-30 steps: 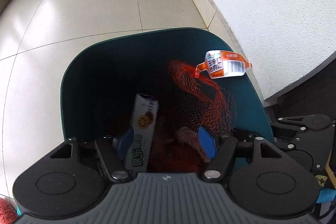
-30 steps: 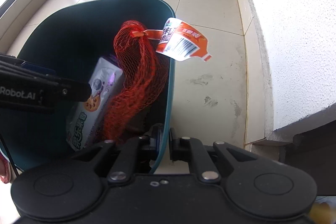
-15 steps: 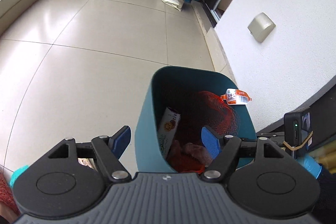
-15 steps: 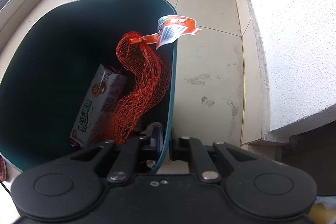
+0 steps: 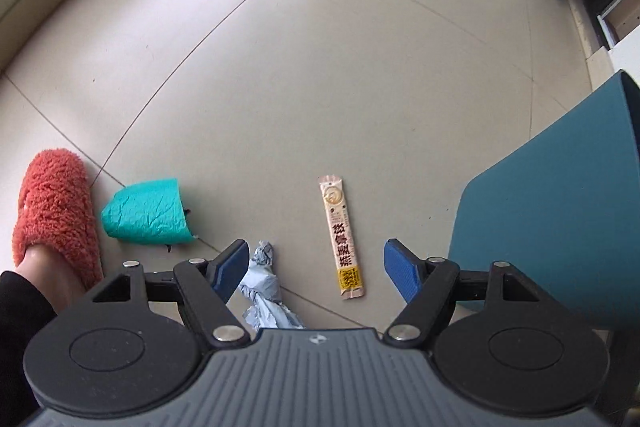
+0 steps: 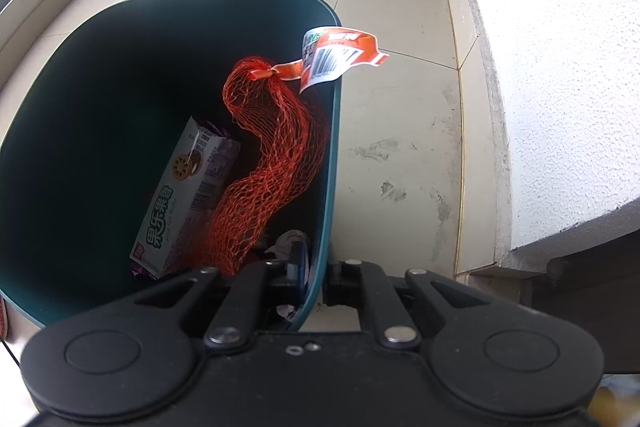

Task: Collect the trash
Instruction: 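Lower the left gripper and grasp the grey-blue crumpled plastic bag, then lift the plastic bag into the wastebasket and open the left gripper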

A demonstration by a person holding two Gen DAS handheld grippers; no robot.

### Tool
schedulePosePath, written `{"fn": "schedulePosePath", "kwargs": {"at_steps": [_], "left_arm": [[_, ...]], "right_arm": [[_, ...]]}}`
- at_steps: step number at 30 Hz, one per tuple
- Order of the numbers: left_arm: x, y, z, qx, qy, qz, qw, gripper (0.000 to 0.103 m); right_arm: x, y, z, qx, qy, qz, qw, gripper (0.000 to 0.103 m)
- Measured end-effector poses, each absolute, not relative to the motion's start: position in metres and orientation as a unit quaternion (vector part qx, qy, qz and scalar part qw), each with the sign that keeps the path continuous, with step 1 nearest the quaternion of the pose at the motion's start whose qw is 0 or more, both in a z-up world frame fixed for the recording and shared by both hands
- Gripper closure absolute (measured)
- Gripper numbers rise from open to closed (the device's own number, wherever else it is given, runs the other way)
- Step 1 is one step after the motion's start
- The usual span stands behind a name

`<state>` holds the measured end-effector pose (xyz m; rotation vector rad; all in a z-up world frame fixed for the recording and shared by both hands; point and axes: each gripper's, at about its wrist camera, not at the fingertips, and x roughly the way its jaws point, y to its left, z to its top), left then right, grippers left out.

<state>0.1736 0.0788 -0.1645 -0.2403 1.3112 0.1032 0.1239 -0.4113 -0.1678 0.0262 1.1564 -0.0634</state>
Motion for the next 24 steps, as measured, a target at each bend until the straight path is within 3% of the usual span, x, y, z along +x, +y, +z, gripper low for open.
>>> {"fn": "schedulePosePath", "kwargs": {"at_steps": [10, 18, 21, 22, 24], "left_arm": [[0.158, 0.09, -0.28, -0.082, 0.696, 0.093, 0.708, 0.029], [0.166, 0.086, -0.315, -0.047, 0.707, 0.088, 0.7, 0.032], [0.167, 0.085, -0.322, -0.031, 0.713, 0.093, 0.694, 0.054], [0.166, 0.085, -0.323, -0.028, 0.714, 0.094, 0.693, 0.067], [0.166, 0.086, -0.322, -0.025, 0.711, 0.099, 0.695, 0.072]], "right_arm": [[0.124, -0.412, -0.167, 0.012, 0.547, -0.028, 0.837, 0.096], [0.125, -0.411, -0.169, 0.008, 0.552, -0.024, 0.834, 0.096], [0.125, -0.41, -0.17, 0.006, 0.552, -0.023, 0.834, 0.096], [0.125, -0.41, -0.17, 0.005, 0.552, -0.024, 0.834, 0.096], [0.125, -0.41, -0.17, 0.005, 0.552, -0.024, 0.834, 0.096]]}}
